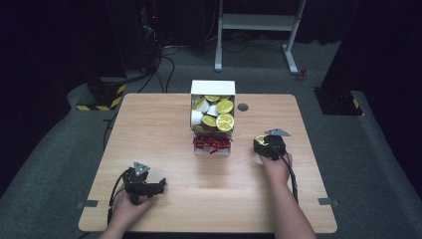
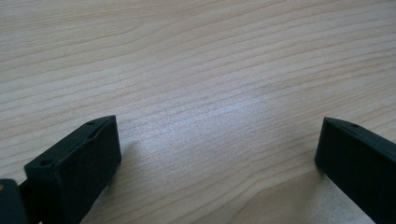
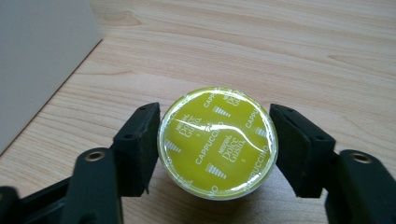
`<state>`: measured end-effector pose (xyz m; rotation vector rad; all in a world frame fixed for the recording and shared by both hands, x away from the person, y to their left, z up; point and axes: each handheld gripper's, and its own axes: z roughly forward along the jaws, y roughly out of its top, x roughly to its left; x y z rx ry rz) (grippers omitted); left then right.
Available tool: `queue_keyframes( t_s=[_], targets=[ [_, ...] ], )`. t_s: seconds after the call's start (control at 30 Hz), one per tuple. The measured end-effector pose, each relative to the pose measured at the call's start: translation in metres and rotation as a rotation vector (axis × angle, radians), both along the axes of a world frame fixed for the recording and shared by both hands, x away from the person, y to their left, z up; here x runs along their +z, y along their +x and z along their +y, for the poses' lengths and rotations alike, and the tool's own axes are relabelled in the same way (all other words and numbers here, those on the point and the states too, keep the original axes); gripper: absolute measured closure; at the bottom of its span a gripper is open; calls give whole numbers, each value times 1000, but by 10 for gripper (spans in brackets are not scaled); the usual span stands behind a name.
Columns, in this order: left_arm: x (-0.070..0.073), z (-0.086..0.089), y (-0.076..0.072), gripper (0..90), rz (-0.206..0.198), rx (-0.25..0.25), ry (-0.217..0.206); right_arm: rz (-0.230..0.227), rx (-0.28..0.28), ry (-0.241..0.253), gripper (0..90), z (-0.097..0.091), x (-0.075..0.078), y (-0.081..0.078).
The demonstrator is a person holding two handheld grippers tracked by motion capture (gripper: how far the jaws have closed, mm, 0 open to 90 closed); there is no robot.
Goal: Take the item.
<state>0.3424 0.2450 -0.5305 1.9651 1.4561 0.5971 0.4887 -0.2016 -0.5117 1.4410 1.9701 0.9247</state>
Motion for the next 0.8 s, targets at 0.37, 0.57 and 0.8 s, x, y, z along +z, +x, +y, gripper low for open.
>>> queue_keyframes(
  t_s=[0.37, 0.57, 0.8],
  targets=[
    [0, 0, 0, 6, 0, 0, 0, -10, 5, 1, 218, 1, 5, 0],
    [0, 0, 0, 5, -2, 1, -1, -37, 9, 17, 207, -1, 16, -4],
    [0, 0, 0, 5, -2, 1, -1, -70, 23, 35, 195, -4, 29, -11]
  ],
)
